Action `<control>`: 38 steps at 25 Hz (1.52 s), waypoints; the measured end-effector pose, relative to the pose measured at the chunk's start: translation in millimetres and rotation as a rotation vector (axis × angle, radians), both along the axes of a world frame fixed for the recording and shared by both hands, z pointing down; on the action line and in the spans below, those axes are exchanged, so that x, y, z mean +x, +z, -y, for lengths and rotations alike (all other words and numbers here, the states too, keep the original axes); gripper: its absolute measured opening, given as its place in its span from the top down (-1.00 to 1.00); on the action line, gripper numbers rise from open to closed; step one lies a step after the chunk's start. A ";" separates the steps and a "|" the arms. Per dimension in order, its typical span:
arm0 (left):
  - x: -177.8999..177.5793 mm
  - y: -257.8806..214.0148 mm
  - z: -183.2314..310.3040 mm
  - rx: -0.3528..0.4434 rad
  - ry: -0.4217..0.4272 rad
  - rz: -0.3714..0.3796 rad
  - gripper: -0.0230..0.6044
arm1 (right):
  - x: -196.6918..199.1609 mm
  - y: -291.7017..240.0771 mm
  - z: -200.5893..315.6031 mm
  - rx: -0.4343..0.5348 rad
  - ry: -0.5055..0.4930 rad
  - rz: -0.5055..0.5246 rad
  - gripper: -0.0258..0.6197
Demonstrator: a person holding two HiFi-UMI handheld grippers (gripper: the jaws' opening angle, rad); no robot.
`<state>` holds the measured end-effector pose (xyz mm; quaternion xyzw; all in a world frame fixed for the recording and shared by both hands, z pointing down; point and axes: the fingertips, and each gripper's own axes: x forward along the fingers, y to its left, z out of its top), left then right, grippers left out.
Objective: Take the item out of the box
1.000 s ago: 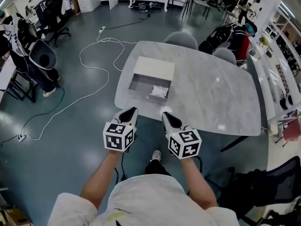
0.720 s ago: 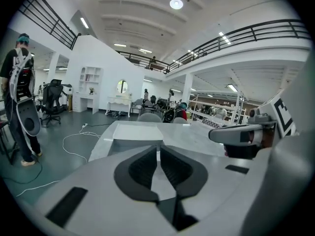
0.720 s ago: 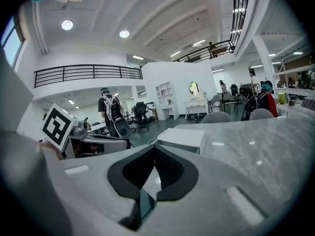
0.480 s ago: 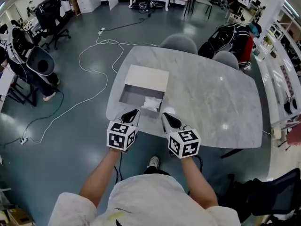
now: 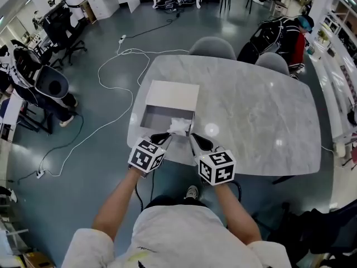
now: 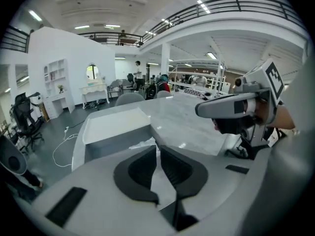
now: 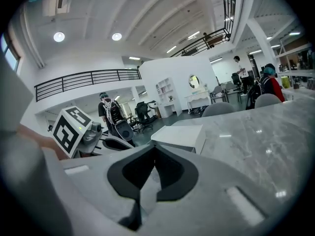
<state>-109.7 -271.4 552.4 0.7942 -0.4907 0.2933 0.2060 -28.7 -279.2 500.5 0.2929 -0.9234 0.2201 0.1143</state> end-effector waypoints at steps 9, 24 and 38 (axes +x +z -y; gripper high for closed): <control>10.5 26.0 24.0 -0.075 0.272 0.120 0.83 | 0.7 9.8 10.7 -0.029 0.077 -0.015 0.91; 12.4 65.5 57.4 -0.147 0.566 0.223 0.83 | 12.6 13.1 30.0 -0.035 0.240 -0.072 0.91; 22.4 85.6 59.3 -0.270 0.808 0.281 0.67 | 37.5 18.3 44.3 -0.049 0.339 -0.089 0.91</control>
